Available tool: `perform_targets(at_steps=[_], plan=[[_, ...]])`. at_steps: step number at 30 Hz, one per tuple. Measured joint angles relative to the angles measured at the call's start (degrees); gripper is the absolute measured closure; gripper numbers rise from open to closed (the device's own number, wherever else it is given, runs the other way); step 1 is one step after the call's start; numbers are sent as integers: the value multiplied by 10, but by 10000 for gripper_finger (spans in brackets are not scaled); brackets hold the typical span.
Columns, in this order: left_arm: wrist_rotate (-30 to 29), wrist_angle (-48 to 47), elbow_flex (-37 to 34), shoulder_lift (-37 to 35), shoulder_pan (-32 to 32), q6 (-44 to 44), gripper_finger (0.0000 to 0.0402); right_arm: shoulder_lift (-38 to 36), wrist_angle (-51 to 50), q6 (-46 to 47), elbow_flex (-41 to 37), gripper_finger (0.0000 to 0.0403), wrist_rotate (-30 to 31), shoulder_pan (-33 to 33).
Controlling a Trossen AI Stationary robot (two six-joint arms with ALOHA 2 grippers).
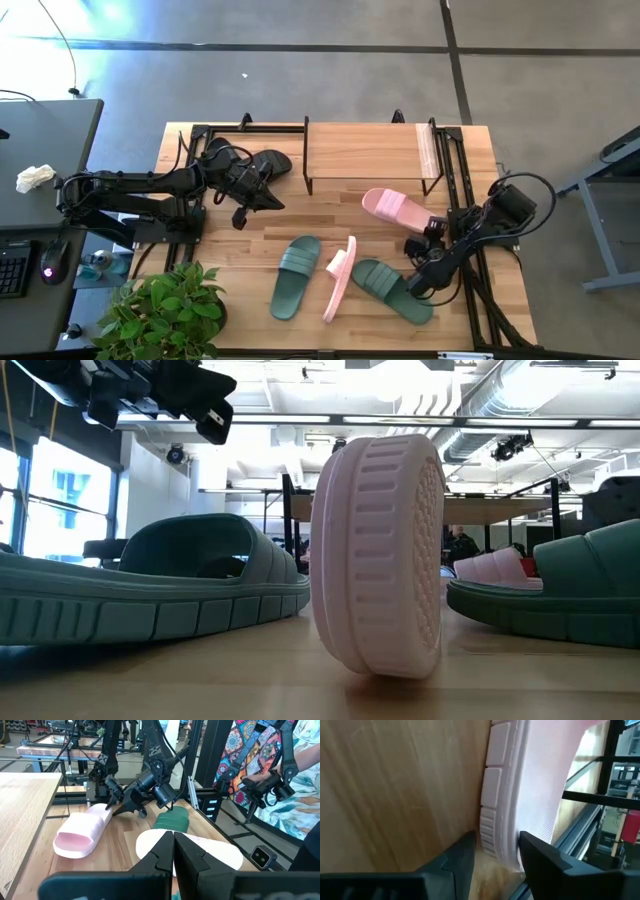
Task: Pick and place slides into the shelf
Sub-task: Put the right pink slide under the shelf
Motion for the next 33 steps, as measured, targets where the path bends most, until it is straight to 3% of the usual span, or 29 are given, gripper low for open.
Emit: perform_targets(at_steps=[6,15,22,29,33], plan=[[0,0,0,0,0,0,401,1,-3,2,2,293,18,-1],[-10,0,0,0,0,0,401,3,-4,35,32,393,6,-2],[-11,0,0,0,0,0,401,3,-36,36,135,399,10,-1],[-11,0,0,0,0,-5,401,3,-141,179,238,401,-46,-37],[-11,0,0,0,0,-5,401,3,-130,247,258,402,-70,-64]])
